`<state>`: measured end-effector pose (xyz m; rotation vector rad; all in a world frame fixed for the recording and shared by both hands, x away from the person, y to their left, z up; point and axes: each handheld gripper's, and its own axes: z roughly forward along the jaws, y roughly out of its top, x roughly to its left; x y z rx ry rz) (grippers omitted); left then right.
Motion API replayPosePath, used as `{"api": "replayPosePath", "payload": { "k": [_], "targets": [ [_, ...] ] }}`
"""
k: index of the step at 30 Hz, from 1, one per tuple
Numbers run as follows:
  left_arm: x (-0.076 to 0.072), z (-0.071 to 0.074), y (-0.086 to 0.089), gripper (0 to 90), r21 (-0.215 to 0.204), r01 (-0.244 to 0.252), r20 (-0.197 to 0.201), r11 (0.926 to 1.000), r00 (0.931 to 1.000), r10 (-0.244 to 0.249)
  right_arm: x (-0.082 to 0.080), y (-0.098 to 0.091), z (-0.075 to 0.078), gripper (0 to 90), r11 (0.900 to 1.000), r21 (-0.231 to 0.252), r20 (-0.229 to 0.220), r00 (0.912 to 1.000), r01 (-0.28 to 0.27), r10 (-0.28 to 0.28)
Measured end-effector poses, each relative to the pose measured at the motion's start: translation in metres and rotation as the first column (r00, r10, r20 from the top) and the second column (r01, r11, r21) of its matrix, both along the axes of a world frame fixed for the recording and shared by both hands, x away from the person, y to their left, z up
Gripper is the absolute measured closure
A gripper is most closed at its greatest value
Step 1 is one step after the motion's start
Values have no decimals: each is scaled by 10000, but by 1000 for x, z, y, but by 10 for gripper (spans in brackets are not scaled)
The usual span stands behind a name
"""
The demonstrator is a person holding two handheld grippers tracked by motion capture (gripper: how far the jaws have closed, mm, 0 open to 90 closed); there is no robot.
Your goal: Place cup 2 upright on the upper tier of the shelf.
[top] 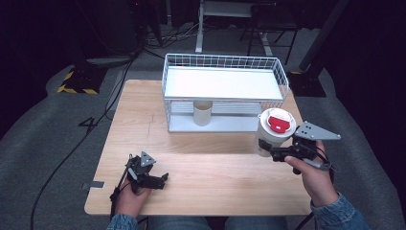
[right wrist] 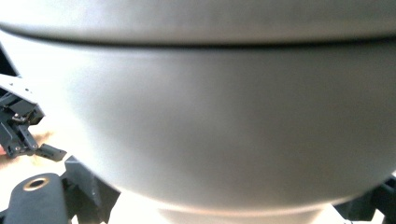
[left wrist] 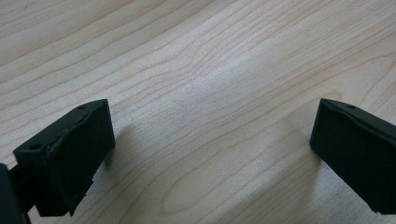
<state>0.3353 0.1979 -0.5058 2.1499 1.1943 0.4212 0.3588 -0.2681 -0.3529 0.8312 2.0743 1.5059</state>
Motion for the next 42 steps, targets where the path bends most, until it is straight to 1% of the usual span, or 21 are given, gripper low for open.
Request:
{"api": "replayPosePath", "payload": {
  "k": [1,3,9,10,11,13,15,16,17,19,21,23,28,29,31,36,37,39,41,42],
  "targets": [
    [0,0,0,4,-12,-31,-1,10000,10000,31,3,0,5,138,10000,-21,22,10000,4,-4],
    [0,0,0,4,0,0,0,10000,10000,0,4,0,7,138,10000,-24,24,10000,17,-17],
    [0,0,0,4,-8,-21,-2,10000,10000,21,14,3,24,138,10000,-10,137,9999,-16,16],
    [0,0,0,4,-8,-21,-2,10000,10000,21,14,3,24,138,10000,-10,137,9999,-16,16],
    [0,0,0,4,-7,-23,-3,10000,10000,23,18,5,30,138,10000,-39,181,9998,-9,10],
    [0,0,0,4,-7,-7,-13,10000,10000,7,19,5,32,138,10000,-64,200,9998,-14,15],
    [0,0,0,4,-2,-1,-5,10000,10000,1,25,9,41,138,10000,-34,244,9997,4,-3],
    [0,0,0,4,-2,-1,-5,10000,10000,1,25,9,41,138,10000,-34,244,9997,4,-3],
    [0,0,0,4,-3,-3,-5,10000,10000,3,29,11,46,138,10000,-78,363,9993,18,-15],
    [0,0,0,4,-1,2,-7,10000,10000,-2,31,12,49,138,10000,-87,377,9993,36,-32],
    [0,0,0,4,-4,3,-14,10000,10000,-3,38,14,58,138,9998,-137,534,9985,132,-124],
    [0,0,0,4,-3,1,-18,10000,10000,-1,40,15,60,138,9997,-141,552,9983,182,-174],
    [0,0,0,4,-22,-10,-19,10000,10000,10,52,20,74,138,9995,-132,588,9979,289,-281],
    [1,0,0,4,-4,-3,-12,10000,10000,3,58,22,78,138,9995,-98,550,9980,305,-299],
    [1,0,0,4,-12,-3,-21,10000,10000,3,60,23,80,138,9994,-83,554,9980,326,-321],
    [1,0,0,4,2,7,-16,10000,10000,-7,77,30,87,138,9993,89,434,9984,372,-375],
    [1,0,0,4,-6,-2,-20,10000,10000,2,83,34,89,139,9992,93,419,9983,401,-405],
    [1,0,0,4,-8,-3,-20,10000,10000,3,86,35,89,139,9992,101,394,9984,393,-397],
    [1,0,0,4,10,15,-12,10000,10000,-15,96,41,92,138,9990,131,366,9984,432,-437],
    [1,0,0,4,10,15,-12,10000,10000,-15,96,41,92,138,9990,131,366,9984,432,-437]
  ]
}}
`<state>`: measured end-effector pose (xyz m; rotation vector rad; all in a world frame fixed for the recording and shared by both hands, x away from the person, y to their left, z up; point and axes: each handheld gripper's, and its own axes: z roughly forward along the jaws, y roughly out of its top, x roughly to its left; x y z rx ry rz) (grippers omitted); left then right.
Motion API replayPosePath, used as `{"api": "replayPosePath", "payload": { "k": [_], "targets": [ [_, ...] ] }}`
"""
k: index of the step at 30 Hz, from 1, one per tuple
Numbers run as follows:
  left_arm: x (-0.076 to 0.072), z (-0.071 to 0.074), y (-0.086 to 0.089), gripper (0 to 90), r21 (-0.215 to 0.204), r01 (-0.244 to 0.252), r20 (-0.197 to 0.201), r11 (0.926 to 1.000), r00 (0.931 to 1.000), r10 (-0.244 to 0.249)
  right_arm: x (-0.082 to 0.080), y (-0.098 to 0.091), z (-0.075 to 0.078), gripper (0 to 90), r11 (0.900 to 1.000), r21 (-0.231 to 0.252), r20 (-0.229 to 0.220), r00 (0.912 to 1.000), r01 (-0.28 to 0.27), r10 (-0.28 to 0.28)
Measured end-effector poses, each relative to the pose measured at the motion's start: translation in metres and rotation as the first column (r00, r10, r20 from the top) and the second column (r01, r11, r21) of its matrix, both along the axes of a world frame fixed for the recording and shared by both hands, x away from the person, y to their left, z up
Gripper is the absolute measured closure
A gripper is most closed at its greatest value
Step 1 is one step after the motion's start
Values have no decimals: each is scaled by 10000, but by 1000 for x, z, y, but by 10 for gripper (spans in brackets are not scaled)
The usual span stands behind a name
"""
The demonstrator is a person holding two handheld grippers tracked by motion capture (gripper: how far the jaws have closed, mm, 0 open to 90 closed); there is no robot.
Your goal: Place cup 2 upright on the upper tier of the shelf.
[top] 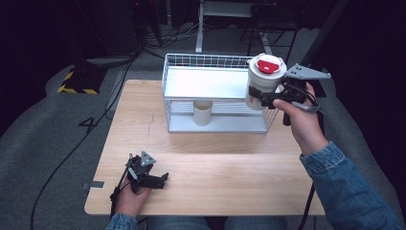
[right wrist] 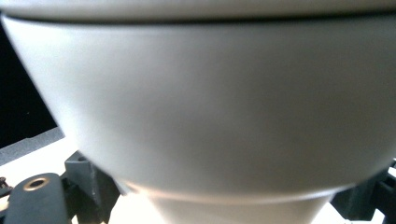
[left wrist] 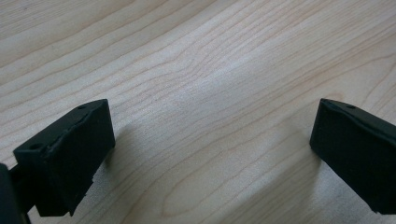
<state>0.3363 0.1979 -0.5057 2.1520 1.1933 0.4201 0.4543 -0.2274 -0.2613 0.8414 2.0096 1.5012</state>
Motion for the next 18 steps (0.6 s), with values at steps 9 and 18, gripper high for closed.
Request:
{"api": "replayPosePath", "payload": {
  "k": [9,18],
  "targets": [
    [0,0,0,3,-26,-9,-12,10000,10000,9,27,16,5,139,9999,55,-25,10000,92,-91],
    [0,0,-1,3,-29,-69,-18,10000,10000,69,52,32,7,139,9996,236,99,9998,142,-144]
  ]
}}
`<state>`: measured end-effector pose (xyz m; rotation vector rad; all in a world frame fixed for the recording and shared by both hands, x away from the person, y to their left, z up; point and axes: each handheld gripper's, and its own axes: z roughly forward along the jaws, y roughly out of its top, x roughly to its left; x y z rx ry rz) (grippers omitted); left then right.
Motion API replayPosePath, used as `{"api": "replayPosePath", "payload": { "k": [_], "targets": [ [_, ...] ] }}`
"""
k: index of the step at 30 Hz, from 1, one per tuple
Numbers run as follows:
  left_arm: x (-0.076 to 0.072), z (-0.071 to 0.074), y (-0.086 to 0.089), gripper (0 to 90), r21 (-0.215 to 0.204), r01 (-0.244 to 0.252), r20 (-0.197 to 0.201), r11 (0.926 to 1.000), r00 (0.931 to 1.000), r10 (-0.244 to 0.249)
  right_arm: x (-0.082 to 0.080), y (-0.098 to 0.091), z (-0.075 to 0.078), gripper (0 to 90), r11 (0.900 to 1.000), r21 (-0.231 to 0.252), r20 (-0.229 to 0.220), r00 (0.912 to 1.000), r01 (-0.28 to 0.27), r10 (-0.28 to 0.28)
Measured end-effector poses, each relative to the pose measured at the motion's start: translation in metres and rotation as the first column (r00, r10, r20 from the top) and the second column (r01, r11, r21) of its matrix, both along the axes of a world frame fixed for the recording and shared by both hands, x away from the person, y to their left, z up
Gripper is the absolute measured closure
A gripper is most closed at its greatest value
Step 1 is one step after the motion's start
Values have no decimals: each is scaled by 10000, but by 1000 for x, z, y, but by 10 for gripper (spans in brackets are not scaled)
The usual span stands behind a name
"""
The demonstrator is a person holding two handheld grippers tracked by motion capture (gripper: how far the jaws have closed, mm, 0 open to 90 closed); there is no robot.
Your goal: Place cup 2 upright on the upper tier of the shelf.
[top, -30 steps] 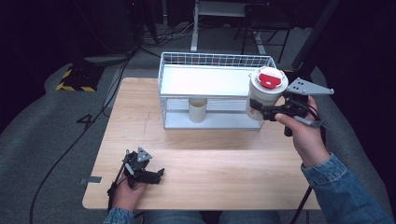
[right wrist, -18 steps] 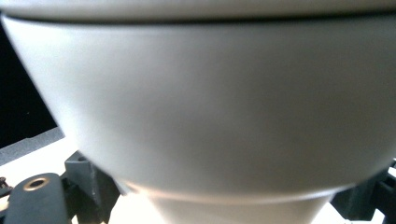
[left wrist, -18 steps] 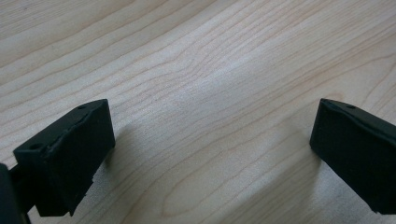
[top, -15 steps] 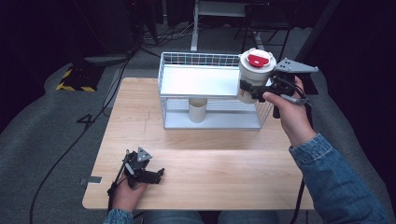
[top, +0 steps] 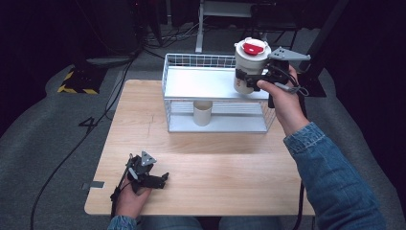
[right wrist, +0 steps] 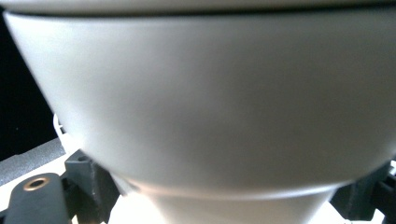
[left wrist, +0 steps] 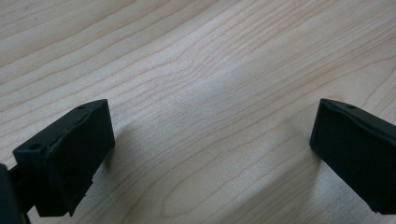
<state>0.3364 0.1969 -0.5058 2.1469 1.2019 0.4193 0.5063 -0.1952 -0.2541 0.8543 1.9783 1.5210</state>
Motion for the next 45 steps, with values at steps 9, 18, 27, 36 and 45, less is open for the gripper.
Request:
{"api": "replayPosePath", "payload": {
  "k": [9,18,27,36,45],
  "targets": [
    [0,0,0,4,51,-59,40,10000,10000,59,26,22,-1,138,9996,234,211,9997,152,-157],
    [0,0,-2,4,-9,-254,47,9997,9997,254,46,37,-6,139,9987,353,177,9991,379,-385],
    [1,0,-2,4,5,-231,26,9997,9997,231,62,48,-19,138,9965,483,-233,9975,682,-671],
    [1,0,-2,4,0,-229,21,9997,9997,229,66,49,-27,138,9949,549,-341,9960,849,-831],
    [1,0,-3,4,1,-238,8,9997,9997,238,65,49,-35,138,9952,451,-559,9949,867,-841]
  ]
}}
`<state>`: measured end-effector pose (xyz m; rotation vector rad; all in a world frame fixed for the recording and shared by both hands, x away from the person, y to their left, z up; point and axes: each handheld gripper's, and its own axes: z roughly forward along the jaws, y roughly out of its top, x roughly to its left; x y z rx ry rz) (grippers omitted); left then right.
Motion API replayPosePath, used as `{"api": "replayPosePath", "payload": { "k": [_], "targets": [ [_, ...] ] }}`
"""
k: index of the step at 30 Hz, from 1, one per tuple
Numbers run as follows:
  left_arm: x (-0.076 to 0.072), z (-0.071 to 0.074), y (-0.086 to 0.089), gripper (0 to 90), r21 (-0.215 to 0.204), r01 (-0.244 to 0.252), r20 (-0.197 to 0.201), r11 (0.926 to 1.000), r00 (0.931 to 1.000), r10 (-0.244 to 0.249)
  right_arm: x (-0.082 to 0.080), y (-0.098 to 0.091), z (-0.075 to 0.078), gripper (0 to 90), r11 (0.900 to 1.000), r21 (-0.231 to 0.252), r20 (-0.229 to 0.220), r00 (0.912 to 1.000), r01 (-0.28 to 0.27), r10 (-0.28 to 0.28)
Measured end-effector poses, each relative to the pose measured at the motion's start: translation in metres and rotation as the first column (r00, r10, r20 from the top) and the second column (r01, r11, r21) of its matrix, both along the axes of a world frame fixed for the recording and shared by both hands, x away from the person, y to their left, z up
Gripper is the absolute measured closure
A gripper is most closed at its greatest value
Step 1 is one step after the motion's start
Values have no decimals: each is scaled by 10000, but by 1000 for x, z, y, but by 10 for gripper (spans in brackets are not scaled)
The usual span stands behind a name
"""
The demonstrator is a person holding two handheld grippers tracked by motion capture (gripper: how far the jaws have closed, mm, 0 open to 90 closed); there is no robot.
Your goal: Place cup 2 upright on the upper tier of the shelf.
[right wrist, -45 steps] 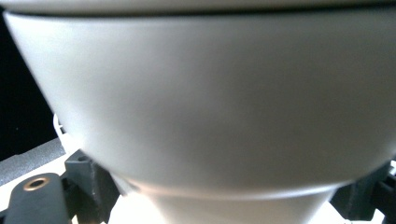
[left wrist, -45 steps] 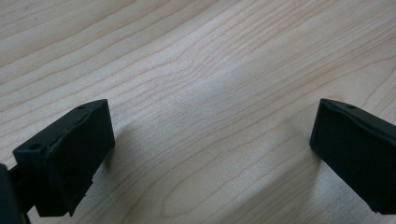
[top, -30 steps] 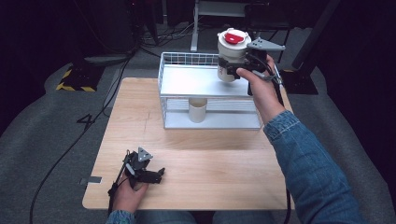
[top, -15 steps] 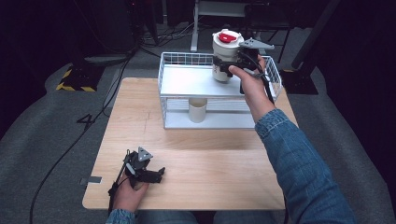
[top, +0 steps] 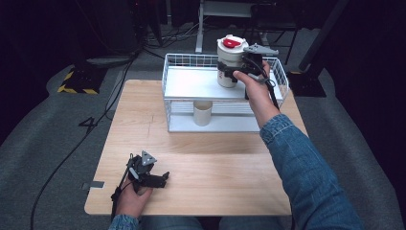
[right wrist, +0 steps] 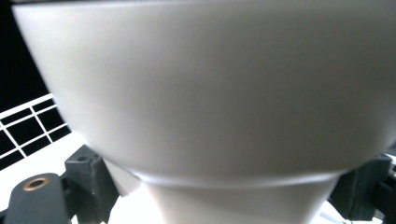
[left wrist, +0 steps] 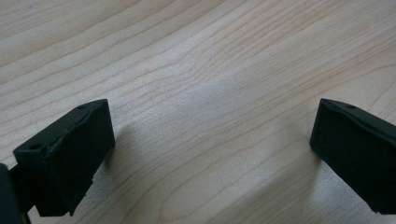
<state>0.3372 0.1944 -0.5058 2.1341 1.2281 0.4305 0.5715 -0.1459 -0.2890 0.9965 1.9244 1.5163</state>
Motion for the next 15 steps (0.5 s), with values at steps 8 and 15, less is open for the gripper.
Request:
{"api": "replayPosePath", "payload": {
  "k": [8,15],
  "targets": [
    [0,0,0,4,-5,-4,0,10000,10000,4,0,0,-1,137,9999,-141,72,10000,-27,28],
    [0,0,0,4,-2,0,1,10000,10000,0,-3,-3,-1,134,9994,-315,99,9999,-130,134]
  ]
}}
